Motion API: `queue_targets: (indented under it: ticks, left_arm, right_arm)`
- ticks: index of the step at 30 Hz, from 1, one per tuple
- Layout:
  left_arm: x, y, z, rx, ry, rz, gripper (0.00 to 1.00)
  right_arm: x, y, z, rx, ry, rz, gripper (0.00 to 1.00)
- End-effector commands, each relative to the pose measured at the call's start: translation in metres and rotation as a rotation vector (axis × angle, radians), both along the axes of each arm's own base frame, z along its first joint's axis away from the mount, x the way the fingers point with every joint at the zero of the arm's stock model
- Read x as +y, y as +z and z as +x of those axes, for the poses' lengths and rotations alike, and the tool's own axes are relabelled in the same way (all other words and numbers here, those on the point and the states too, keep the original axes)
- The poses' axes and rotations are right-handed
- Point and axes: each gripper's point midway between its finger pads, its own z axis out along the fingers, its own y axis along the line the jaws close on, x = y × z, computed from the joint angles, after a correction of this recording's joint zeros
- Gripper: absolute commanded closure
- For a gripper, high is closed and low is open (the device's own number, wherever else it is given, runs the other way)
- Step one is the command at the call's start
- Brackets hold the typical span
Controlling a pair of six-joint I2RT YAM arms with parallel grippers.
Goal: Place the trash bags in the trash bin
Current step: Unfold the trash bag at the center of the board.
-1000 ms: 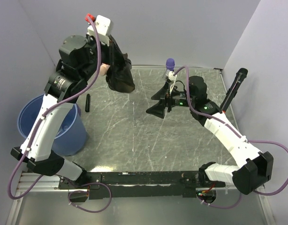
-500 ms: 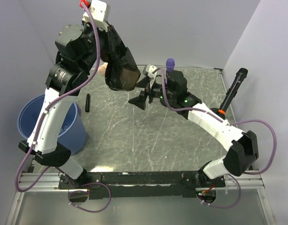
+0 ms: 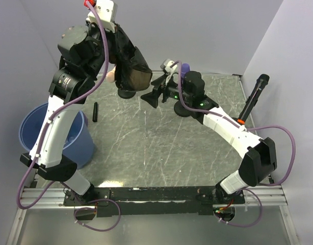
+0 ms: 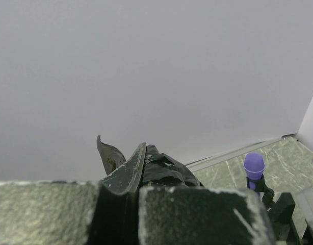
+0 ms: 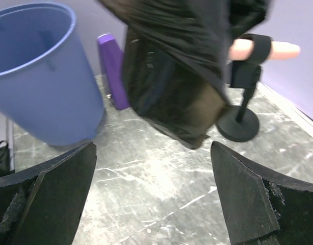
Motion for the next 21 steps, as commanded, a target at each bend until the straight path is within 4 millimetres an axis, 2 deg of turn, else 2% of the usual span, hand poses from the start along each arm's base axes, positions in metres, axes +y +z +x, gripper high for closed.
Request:
queue_targets:
  ticks: [1, 4, 12, 16, 18, 21]
  left_arm:
    - [0.013, 0.029, -0.008, -0.078, 0.032, -0.039, 0.99]
    - [0.013, 0.028, -0.005, -0.076, 0.035, -0.037, 0.99]
    - [0.016, 0.026, -0.004, -0.076, 0.054, -0.023, 0.99]
    - [0.018, 0.021, -0.001, -0.064, 0.065, -0.013, 0.99]
    - [0.018, 0.019, 0.000, -0.060, 0.067, -0.013, 0.99]
    - [0.018, 0.013, 0.004, -0.043, 0.072, -0.017, 0.99]
  right_arm:
    - [-0.005, 0.023, 0.011, -0.040, -0.029, 0.045, 0.01]
    - [0.000, 0.019, 0.017, -0.028, -0.022, 0.061, 0.01]
    - [0.005, 0.031, 0.035, -0.025, -0.009, 0.137, 0.01]
    - [0.008, 0.042, 0.029, -0.003, 0.074, 0.177, 0.02]
    - [0.011, 0.047, 0.016, 0.004, 0.162, 0.183, 0.15]
    - [0.013, 0.043, 0.001, 0.008, 0.241, 0.167, 0.43]
